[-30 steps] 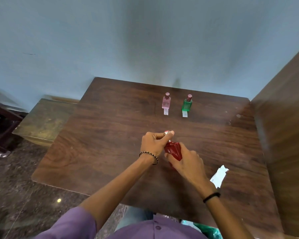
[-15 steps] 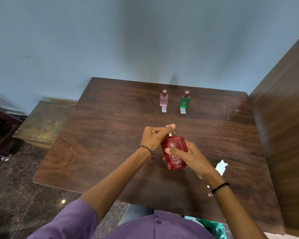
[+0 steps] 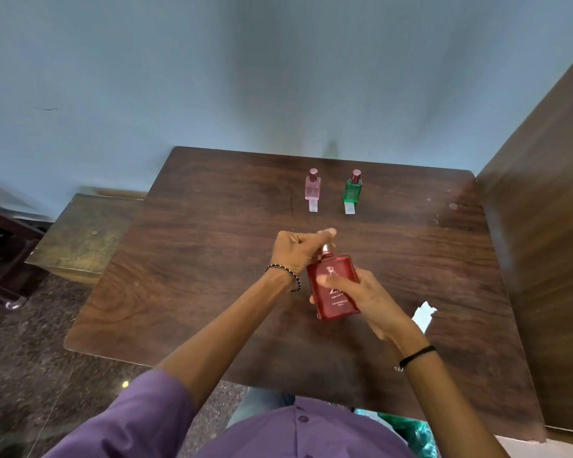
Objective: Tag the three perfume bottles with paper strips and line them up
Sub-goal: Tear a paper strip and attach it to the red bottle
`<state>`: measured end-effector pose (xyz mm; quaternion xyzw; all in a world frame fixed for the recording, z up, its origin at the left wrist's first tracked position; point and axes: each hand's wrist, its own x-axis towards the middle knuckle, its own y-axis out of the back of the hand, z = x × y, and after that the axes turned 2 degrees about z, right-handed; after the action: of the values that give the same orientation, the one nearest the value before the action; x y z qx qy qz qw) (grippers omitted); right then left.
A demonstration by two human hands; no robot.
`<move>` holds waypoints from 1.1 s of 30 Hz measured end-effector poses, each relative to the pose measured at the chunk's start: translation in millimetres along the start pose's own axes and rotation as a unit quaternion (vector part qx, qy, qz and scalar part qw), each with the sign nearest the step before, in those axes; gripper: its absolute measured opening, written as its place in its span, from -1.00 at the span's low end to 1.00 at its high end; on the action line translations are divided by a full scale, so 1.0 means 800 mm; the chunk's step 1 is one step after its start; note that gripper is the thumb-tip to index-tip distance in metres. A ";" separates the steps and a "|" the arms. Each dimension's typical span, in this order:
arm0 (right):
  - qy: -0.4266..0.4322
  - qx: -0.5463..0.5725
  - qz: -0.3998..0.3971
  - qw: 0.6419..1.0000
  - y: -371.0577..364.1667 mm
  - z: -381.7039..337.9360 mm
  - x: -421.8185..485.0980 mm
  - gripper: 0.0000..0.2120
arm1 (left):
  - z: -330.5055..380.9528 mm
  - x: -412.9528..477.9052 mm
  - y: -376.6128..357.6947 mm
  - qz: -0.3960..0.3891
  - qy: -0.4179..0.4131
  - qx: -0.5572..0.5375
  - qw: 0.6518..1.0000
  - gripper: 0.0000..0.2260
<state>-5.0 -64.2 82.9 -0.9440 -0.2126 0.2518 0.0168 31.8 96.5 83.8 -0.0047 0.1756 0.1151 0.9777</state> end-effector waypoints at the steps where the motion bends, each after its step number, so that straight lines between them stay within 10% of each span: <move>1: 0.010 -0.085 0.027 0.996 -0.003 0.001 -0.001 -0.66 | 0.005 0.008 0.007 0.033 -0.019 0.008 0.999 -0.63; 5: 0.010 -0.216 0.098 0.971 -0.012 0.016 -0.009 -0.67 | 0.031 0.039 0.044 0.081 -0.039 0.003 0.996 -0.64; 16: 0.011 0.227 -0.038 0.973 -0.012 0.016 -0.018 -0.52 | 0.017 0.013 0.035 -0.017 0.067 -0.047 0.996 -0.65; 23: 0.030 0.282 -0.059 0.957 0.007 0.012 -0.012 -0.22 | 0.018 0.009 0.029 -0.030 0.084 -0.060 0.994 -0.64; 28: 0.082 -0.004 0.040 0.996 0.005 -0.006 -0.010 -0.28 | 0.019 0.007 0.023 -0.043 0.095 -0.063 0.993 -0.65; 33: 0.140 -0.249 0.120 0.951 -0.003 -0.011 -0.002 -0.36 | 0.018 0.002 0.017 -0.056 0.108 -0.084 0.989 -0.63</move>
<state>-2.9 -61.6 91.5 -0.9625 -0.1494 0.0566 -0.2194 35.3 110.9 97.1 -0.1093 0.2692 0.0731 0.9541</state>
